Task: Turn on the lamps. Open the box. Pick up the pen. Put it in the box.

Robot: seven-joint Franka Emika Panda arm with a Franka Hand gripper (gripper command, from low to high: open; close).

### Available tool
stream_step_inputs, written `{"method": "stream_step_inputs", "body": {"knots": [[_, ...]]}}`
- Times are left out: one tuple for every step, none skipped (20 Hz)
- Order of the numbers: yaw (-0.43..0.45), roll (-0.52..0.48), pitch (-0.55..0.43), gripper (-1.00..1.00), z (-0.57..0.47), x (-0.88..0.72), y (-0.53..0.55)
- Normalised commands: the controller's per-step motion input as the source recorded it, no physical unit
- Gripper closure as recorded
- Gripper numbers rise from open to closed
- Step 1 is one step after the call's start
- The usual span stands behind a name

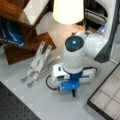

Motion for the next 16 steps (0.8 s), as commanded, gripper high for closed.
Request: {"method": "stream_step_inputs", "body": {"knots": [[-0.125,-0.070,0.123,1.00,0.34,-0.07,0.07],[-0.129,-0.080,0.125,1.00,0.36,-0.08,0.08],[-0.134,-0.085,0.123,1.00,0.37,-0.08,0.09],[-0.132,-0.081,0.117,1.00,0.34,-0.08,0.10],[-0.154,-0.086,0.120,1.00,0.33,-0.07,0.11],[-0.164,-0.086,0.123,1.00,0.31,-0.08,0.13],[-0.162,-0.080,0.115,1.00,0.28,-0.07,0.13],[-0.170,-0.081,0.129,1.00,0.25,-0.07,0.14],[-0.173,-0.076,0.132,1.00,0.23,-0.07,0.14],[-0.161,-0.070,0.128,1.00,0.23,-0.07,0.14],[-0.161,-0.060,0.126,1.00,0.22,-0.07,0.14],[-0.164,-0.045,0.131,1.00,0.23,-0.07,0.15],[-0.177,-0.027,0.134,1.00,0.24,-0.08,0.16],[-0.238,-0.006,0.138,1.00,0.27,-0.10,0.17],[-0.294,0.008,0.136,1.00,0.30,-0.13,0.18],[-0.349,0.021,0.135,1.00,0.31,-0.15,0.19]]}}
